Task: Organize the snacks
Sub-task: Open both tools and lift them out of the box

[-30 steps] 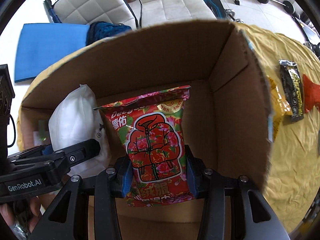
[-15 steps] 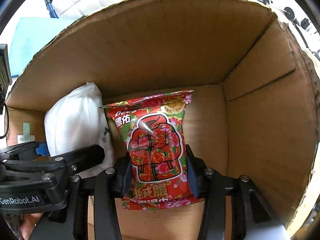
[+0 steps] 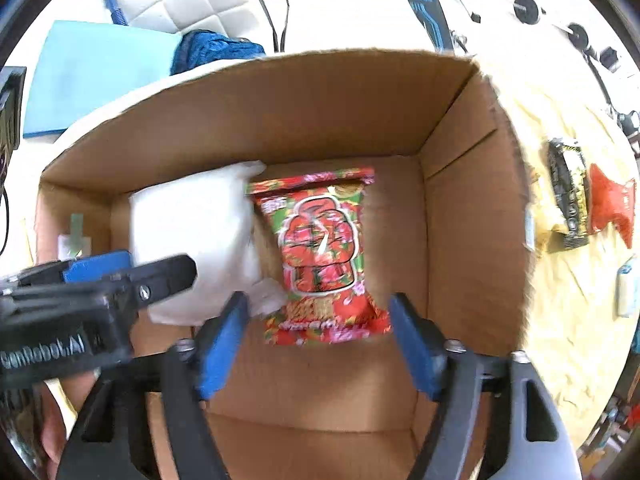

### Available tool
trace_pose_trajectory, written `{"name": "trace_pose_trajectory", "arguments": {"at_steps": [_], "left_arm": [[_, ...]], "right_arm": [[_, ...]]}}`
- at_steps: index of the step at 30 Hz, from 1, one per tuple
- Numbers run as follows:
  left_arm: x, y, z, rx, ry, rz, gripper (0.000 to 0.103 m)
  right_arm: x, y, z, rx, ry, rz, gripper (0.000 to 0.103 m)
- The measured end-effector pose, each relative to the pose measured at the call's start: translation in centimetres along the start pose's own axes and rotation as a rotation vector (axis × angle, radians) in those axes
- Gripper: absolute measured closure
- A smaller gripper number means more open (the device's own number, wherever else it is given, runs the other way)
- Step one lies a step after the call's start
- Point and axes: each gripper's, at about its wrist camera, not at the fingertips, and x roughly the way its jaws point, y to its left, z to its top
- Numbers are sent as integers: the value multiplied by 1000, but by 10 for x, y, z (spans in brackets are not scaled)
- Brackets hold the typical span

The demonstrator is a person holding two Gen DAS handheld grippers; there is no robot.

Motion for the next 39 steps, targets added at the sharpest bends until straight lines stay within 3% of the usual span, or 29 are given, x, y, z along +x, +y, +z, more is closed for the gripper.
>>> {"name": "trace_pose_trajectory", "arguments": {"at_steps": [5,8,10,11,14,27,31,39], "left_arm": [[-24,6,-21,-14,-74,57,27],[-33,7,-31,-17,-123,93,27],[-38,0,-38,-16,-155,108,20],[-45,-1,-45,-12,-179,125,11],[-51,-7,-44,-7,-230,154,6],[-104,-19,-112,11,-353,171,4],[-121,-23,-135,18,-346,123,4],[-146,-38,-166,47,-380,143,4]], "right_arm": [[-23,13,-19,-51,-33,-55,18],[-34,16,-26,-59,-30,-49,6],[-43,15,-34,-67,-40,-43,2],[-47,17,-26,-70,-43,-53,0],[-62,18,-32,-74,-58,-51,0],[-124,15,-77,-76,-139,-36,0],[-147,12,-99,-66,-162,-15,0],[-178,5,-134,-56,-184,45,0]]}}
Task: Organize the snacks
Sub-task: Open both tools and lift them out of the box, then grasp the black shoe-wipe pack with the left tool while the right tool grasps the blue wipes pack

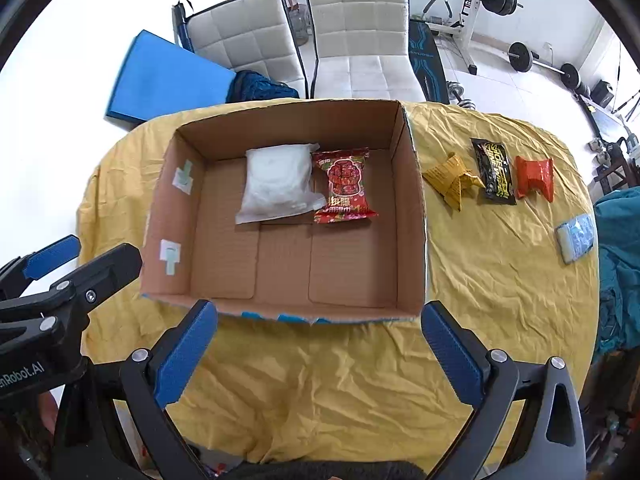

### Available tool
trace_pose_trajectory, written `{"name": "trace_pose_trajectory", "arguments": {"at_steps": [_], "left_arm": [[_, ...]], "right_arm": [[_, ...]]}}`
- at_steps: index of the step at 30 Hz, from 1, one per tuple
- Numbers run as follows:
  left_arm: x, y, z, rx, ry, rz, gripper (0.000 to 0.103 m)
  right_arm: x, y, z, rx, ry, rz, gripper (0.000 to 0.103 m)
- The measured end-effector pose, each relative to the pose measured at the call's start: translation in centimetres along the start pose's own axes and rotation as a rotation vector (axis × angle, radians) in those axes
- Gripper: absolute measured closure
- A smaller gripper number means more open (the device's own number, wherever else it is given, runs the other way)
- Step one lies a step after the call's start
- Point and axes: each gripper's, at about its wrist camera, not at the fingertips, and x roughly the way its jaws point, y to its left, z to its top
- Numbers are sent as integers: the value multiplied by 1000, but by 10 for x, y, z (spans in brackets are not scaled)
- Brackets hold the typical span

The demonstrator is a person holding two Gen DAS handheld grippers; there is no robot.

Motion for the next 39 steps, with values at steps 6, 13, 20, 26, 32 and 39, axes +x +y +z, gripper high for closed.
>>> {"name": "trace_pose_trajectory", "arguments": {"at_steps": [6,13,20,26,32,39], "left_arm": [[-9,-9,-11,-39,24,-35,4],[-14,-46,-3,-54,20,-43,4],[24,-154,43,20,46,-114,4],[114,-249,104,59,144,-128,4],[210,-316,145,142,228,-11,4],[302,-331,150,57,416,-5,4]], "right_arm": [[-15,-11,-7,0,-9,45,0],[-24,-70,-7,46,3,77,0],[-28,-232,10,250,-17,-54,0],[9,-400,29,479,27,-148,0],[85,-515,39,753,118,-105,0],[173,-561,37,973,244,-20,20]]}}
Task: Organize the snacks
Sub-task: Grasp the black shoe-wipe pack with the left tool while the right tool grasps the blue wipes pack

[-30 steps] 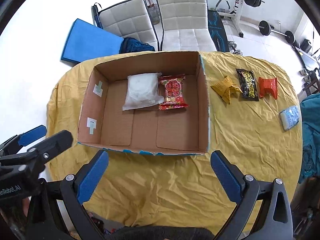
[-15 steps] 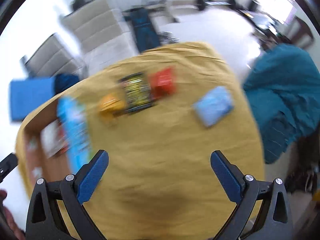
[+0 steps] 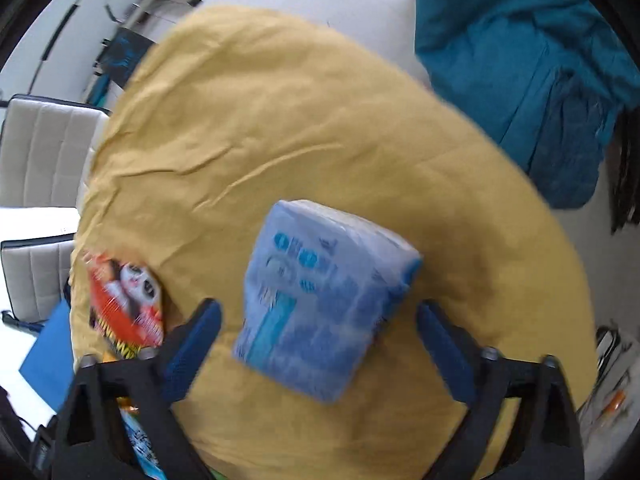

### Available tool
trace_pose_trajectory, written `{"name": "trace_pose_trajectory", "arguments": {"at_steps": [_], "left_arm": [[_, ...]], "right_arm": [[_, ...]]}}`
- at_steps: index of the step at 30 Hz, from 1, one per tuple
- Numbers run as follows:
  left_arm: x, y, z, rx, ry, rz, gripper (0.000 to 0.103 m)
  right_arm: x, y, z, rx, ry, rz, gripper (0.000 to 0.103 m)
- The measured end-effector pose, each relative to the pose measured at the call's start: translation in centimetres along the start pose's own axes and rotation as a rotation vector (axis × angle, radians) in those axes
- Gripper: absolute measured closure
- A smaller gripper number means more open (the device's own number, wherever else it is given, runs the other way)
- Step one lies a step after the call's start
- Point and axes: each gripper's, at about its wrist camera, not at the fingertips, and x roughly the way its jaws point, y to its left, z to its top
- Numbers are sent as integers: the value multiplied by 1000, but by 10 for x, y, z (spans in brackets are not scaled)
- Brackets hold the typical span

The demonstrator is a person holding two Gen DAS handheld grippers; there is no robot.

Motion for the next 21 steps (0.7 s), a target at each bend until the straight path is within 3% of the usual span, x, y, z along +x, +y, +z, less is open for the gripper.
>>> {"name": "trace_pose_trajectory", "arguments": {"at_steps": [1,3,8,11,14,16,19,21], "left_arm": [[4,-1,2,-2,7,1,4],[21,-7,8,4,41,14,4],[54,-20,28,-8,82,61,4],[68,-30,40,0,121,40,4],[89,-37,48,2,164,101,4],[91,-36,50,-14,155,97,3],[86,-36,50,5,122,103,8],[81,-38,48,30,104,100,22]], "right_arm": [[10,2,2,-9,32,-18,25],[16,8,2,-68,40,-42,25],[18,36,-7,-306,0,-149,26],[17,53,-11,-417,-40,-203,36],[18,64,-15,-481,-50,-227,39],[21,71,-17,-483,-41,-224,38],[25,79,-7,-474,-17,-218,32],[25,79,-4,-478,-18,-229,30]]}}
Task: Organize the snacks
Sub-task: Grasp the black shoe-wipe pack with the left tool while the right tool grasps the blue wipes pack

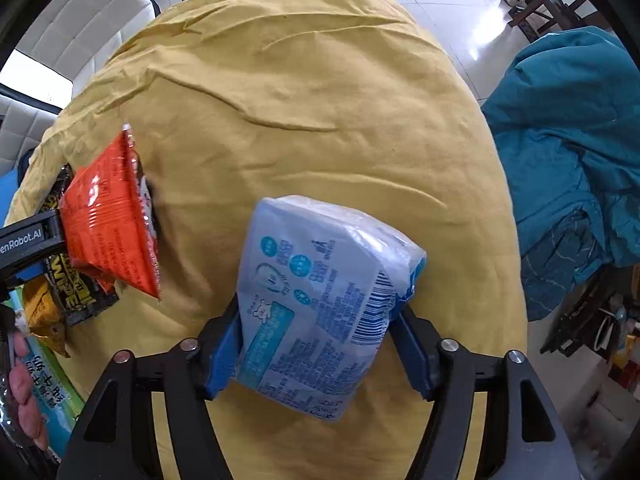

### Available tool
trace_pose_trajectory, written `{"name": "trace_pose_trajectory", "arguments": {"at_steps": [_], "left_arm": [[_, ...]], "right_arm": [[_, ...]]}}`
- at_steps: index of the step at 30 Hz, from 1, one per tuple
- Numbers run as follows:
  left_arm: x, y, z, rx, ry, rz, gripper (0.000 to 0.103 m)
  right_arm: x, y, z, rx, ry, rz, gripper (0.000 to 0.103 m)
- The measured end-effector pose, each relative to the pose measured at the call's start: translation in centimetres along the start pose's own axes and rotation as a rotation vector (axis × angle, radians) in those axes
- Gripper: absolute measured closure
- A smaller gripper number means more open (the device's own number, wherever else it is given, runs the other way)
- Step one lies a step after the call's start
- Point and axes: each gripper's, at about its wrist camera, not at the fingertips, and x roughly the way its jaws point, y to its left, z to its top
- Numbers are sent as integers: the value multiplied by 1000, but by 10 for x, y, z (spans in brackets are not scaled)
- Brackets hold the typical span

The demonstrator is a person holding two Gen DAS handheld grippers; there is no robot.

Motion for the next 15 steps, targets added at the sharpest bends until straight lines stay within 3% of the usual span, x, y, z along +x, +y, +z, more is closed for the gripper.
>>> {"name": "trace_pose_trajectory", "arguments": {"at_steps": [1,2,3,8,15], "left_arm": [[-4,-6,-2,6,-6,5,27],[-7,-7,-5,17,-14,8,42],[-11,-9,-10,32,-22,20,46],[-15,-10,-24,43,-63,16,51],[-36,-12,-54,53,-107,-24,51]], "right_arm": [[0,0,3,-1,2,-3,29],[-1,1,2,7,0,-3,29],[2,-11,2,16,-1,3,29],[4,-11,4,53,-3,27,29],[-6,-11,-21,39,-21,55,52]]}}
